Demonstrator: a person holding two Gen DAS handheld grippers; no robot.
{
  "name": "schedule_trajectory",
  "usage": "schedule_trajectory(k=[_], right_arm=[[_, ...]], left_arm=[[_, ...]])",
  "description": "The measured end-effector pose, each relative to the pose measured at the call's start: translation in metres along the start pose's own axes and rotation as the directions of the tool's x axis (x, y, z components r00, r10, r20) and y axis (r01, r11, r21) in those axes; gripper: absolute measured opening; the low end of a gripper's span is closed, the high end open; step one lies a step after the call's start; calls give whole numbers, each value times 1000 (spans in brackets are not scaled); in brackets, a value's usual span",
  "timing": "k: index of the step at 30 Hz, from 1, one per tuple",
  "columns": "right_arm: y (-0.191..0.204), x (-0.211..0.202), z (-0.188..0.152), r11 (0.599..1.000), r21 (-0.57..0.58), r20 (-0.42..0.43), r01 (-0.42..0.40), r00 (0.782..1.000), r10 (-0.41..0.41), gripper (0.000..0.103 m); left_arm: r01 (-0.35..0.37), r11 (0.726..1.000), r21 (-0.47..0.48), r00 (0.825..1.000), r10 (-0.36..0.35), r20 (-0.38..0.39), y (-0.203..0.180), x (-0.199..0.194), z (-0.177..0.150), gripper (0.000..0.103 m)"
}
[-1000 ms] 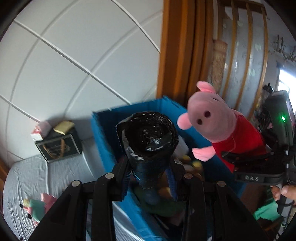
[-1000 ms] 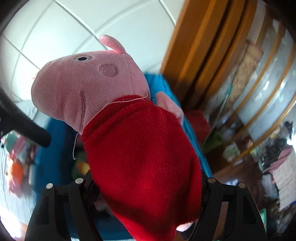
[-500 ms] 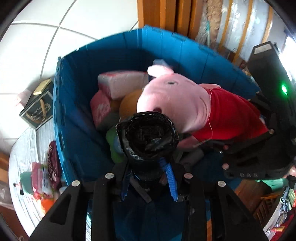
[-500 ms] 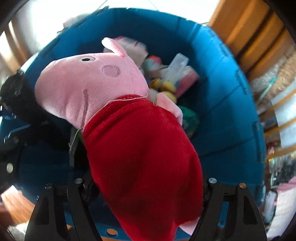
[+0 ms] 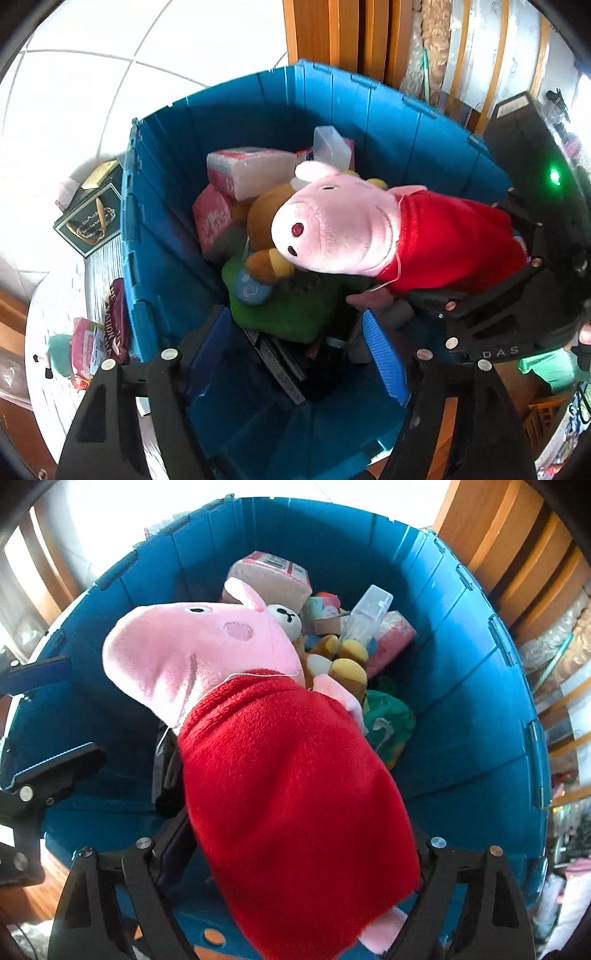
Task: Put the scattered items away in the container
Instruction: 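Lower the pig plush and black case into the box and open both tools, then pull both tools back from the box toward the bed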
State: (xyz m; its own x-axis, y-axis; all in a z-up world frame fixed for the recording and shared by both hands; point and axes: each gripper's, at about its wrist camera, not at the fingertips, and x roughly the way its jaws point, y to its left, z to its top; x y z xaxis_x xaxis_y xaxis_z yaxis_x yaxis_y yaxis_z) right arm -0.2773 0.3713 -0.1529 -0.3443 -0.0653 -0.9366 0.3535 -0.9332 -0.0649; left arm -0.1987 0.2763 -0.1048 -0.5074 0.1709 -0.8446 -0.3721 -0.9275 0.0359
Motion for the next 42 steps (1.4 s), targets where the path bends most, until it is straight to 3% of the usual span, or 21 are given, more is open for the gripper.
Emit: schedule_trajectory(k=[4,10,14,17,21,26,31,35,42], right_arm=[[-5,-17,-3,1000,6,59,-11,998,10,95],[-5,-70,-23,998,66,187,2,982,-14,95],[17,-106,-57,991,128,300,-41,954,0,96],[42,-127,-80,983,173,378,-61,926,-9,103],[88,-158,-104,975,197,472,-97,882,-8,103],[155,-175,-122,975,210,510,-72,859,-47,103],[205,-190,-120,972,229,524,-56,849,-75,103],[235,-198,-118,974,226,529,-25,843,-101,103],[253,-204,-116,977,212,523,-3,845,-111,103]], left_arm=[[4,1000,4,999,-4,44,-2,-22,-9,76],[-27,1000,-15,984,29,177,3,-77,-37,86],[-53,996,-74,960,71,270,20,-118,-68,103],[-77,990,-120,943,112,312,36,-141,-92,103],[-107,975,-192,934,165,315,65,-163,-129,103],[-131,963,-235,933,199,299,101,-188,-180,103],[-183,938,-293,918,270,290,136,-216,-219,103],[-174,918,-357,912,287,294,159,-234,-239,103],[-209,895,-394,903,331,273,173,-247,-257,103]])
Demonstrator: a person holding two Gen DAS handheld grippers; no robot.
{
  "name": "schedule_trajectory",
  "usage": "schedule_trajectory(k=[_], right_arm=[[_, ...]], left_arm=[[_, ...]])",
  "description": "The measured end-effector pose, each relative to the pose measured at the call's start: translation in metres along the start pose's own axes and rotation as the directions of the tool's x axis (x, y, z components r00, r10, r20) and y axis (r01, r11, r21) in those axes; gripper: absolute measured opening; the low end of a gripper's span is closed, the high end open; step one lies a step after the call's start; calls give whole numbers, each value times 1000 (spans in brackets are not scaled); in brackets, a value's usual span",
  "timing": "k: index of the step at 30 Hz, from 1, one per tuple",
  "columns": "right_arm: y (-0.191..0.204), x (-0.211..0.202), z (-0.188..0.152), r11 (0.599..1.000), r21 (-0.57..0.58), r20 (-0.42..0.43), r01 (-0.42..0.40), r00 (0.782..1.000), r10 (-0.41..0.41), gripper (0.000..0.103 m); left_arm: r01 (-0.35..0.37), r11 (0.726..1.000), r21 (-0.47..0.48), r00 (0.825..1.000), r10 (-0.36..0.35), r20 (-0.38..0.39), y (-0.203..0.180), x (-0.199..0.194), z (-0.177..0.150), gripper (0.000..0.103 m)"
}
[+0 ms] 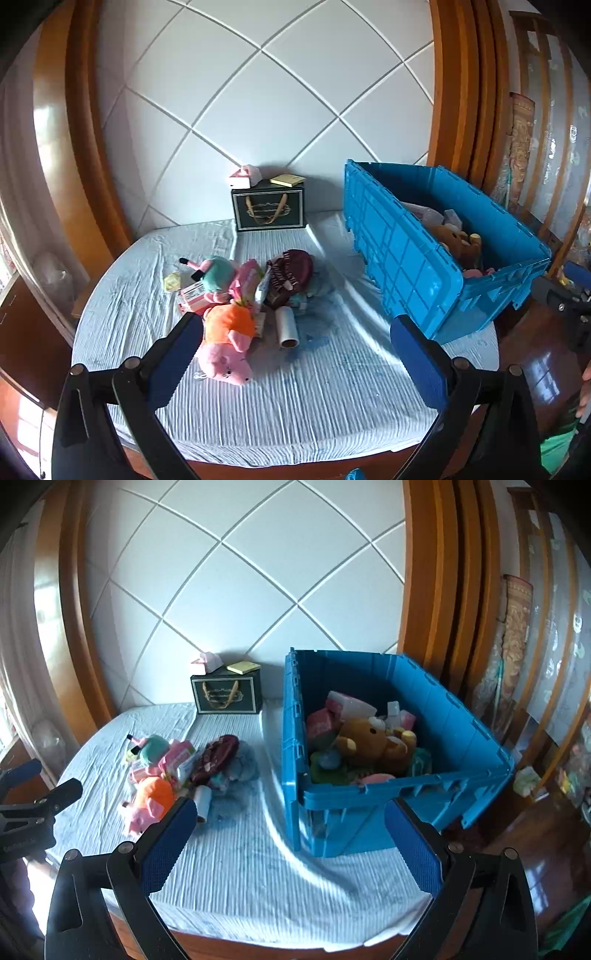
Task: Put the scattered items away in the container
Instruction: 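Pull both tools back from the box toward the bed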
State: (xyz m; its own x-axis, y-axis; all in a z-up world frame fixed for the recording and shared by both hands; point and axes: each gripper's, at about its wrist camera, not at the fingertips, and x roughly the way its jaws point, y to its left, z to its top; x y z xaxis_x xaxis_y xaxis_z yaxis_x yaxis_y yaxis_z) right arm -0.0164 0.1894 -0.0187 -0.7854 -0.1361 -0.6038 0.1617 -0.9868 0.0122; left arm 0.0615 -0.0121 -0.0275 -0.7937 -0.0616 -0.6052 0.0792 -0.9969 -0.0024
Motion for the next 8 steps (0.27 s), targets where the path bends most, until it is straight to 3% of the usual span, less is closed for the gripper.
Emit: schedule_trajectory(k=[8], right_arm=[[-7,2,-3,1000,8,-10,-26,1000,26,103]], left_arm=[[-14,1000,-24,1000,14,5,-2,-4,-5,103]])
